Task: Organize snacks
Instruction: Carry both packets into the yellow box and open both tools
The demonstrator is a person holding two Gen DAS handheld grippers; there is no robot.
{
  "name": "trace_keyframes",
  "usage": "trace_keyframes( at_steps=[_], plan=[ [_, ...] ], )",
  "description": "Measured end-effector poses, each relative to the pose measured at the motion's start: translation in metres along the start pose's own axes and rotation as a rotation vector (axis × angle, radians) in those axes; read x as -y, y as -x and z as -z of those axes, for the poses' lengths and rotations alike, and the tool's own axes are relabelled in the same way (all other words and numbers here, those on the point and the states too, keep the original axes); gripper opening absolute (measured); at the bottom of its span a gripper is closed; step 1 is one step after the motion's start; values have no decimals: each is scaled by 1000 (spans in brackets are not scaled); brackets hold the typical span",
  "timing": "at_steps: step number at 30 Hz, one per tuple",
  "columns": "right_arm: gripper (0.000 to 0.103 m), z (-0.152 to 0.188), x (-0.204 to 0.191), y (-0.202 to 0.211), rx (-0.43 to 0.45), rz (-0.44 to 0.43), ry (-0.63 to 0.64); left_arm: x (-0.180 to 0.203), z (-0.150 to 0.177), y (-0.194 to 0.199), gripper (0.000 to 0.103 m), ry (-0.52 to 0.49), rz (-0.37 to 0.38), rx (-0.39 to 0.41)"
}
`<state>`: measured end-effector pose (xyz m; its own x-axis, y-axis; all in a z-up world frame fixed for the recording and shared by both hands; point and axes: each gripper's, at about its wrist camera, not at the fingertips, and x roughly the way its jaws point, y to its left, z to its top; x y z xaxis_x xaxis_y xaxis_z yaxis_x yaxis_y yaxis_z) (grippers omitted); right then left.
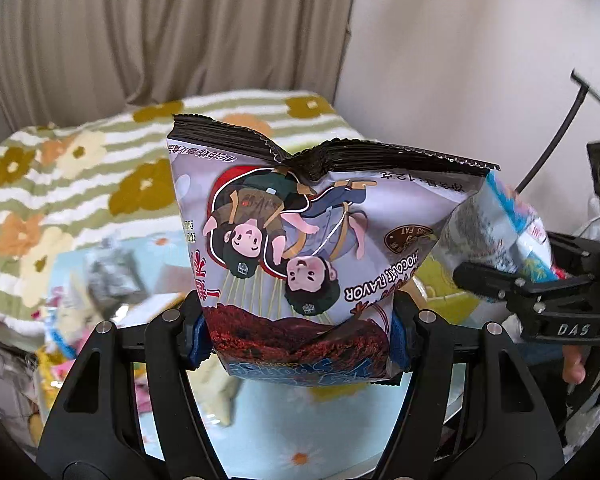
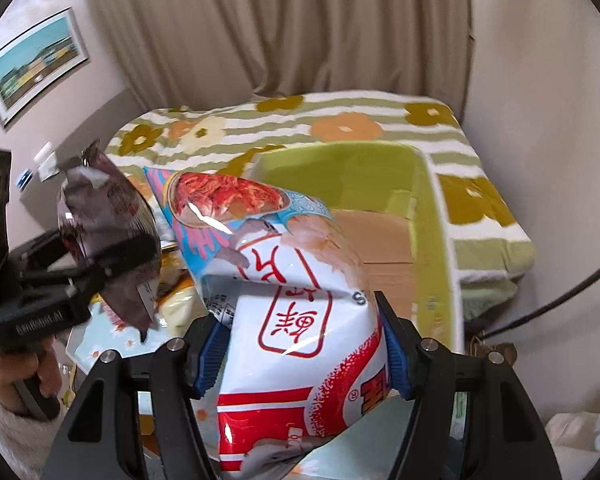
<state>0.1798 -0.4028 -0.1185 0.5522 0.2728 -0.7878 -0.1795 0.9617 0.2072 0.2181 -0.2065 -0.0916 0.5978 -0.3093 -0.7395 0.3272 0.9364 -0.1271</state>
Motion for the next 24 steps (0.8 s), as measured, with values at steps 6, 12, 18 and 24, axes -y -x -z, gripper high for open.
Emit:
trace_keyframes(
  at_steps=[6, 12, 18, 24],
  plan=[
    [62, -7, 39, -15, -36, -9, -101, 30, -6, -67, 64, -43, 3, -162],
    [62, -5, 53, -22, -69, 0, -167, 37, -4, -115, 75, -85, 17, -318],
    [62, -6, 59, -32, -69, -7, -194, 44, -2, -118, 103, -89, 37, -323],
    [62, -7, 58, -40, -74, -1, -189, 29, 10, -85, 103, -61, 28, -253]
  ],
)
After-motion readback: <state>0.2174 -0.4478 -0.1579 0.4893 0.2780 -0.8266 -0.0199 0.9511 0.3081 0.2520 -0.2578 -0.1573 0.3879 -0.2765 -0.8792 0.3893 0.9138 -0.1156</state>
